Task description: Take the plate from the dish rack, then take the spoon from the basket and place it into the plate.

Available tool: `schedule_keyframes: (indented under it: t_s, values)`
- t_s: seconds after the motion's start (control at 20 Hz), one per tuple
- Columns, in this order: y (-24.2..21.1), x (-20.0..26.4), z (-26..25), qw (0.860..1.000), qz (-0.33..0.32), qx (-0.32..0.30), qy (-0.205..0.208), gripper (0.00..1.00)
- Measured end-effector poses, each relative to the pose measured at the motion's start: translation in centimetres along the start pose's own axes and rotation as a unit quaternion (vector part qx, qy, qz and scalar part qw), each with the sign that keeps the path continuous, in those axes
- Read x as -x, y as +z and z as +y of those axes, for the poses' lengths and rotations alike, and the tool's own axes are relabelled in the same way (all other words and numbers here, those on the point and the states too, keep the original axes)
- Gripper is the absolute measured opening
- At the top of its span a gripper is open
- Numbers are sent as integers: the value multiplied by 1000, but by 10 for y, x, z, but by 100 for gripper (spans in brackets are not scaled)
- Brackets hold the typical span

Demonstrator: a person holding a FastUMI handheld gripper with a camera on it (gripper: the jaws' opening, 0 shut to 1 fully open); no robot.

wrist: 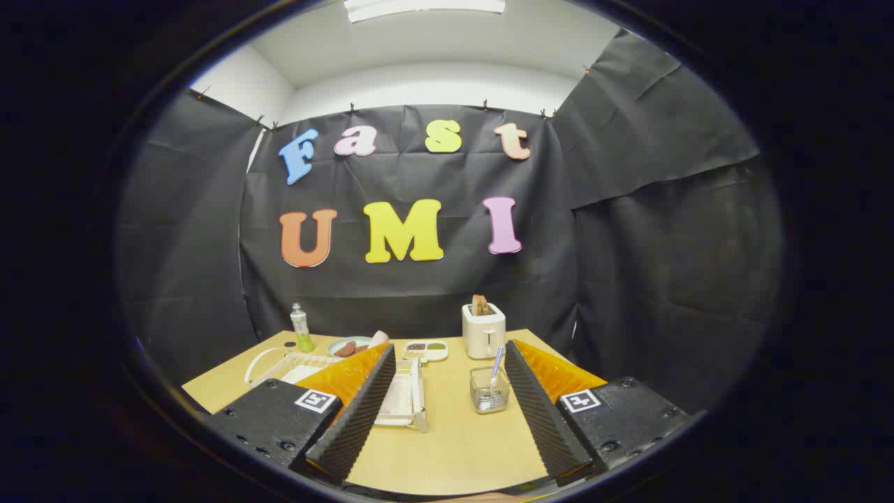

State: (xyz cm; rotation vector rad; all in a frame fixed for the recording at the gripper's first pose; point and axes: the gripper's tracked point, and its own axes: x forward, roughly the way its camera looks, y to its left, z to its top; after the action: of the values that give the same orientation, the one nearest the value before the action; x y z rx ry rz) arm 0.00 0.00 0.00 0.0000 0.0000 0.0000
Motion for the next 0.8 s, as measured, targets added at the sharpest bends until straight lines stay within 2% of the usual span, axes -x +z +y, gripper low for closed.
schedule_keyframes:
  t_s: [0.5,0.8]
  values:
    - [-6,-11,0,1000,9,1,-8,100]
    - [-9,-34,25,1000,25,18,3,100]
